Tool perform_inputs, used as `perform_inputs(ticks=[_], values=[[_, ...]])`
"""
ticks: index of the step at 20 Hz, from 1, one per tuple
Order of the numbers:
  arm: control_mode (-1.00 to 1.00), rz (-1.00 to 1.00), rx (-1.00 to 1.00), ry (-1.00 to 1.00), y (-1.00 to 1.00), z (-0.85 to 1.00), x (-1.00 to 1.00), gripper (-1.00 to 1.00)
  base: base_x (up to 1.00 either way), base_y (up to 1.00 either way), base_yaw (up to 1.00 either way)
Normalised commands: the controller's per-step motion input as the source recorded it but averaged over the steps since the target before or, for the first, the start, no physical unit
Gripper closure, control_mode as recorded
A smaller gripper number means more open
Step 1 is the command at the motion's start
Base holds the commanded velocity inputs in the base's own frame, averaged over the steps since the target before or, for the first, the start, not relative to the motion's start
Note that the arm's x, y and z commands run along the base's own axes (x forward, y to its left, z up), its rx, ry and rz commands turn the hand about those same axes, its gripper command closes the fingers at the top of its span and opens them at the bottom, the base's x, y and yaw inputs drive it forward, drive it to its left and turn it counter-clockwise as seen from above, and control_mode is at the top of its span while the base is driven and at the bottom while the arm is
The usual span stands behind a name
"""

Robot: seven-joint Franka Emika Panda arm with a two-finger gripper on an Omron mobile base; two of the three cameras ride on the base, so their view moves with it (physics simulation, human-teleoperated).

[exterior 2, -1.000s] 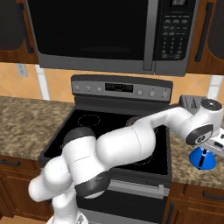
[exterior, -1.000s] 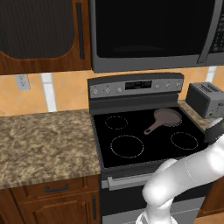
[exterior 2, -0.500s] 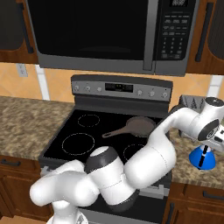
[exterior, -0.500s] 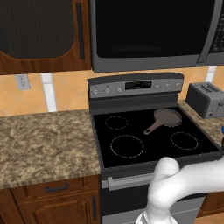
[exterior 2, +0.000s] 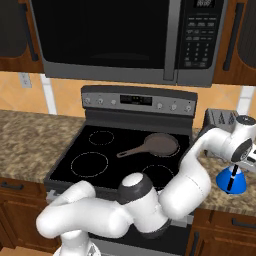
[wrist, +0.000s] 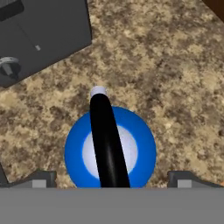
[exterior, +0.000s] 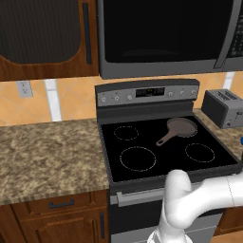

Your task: Pick the kettle from the counter and place it on a stove burner. Then turn the burner on.

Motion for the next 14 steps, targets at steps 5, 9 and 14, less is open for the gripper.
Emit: perform_inputs(ticks=[5,9,14], values=[[-1.0,0.0,-0.01,0.0,-0.26,-0.29,0.3,-1.0,0.0,0.0,0.0],[-1.0,0.0,0.0,0.0,-0.1,-0.06,0.07,1.0,0.0,0.0,0.0],[-1.0,0.0,0.0,-0.02,0.0,0.0,-0.05,1.0,0.0,0.0,0.0]])
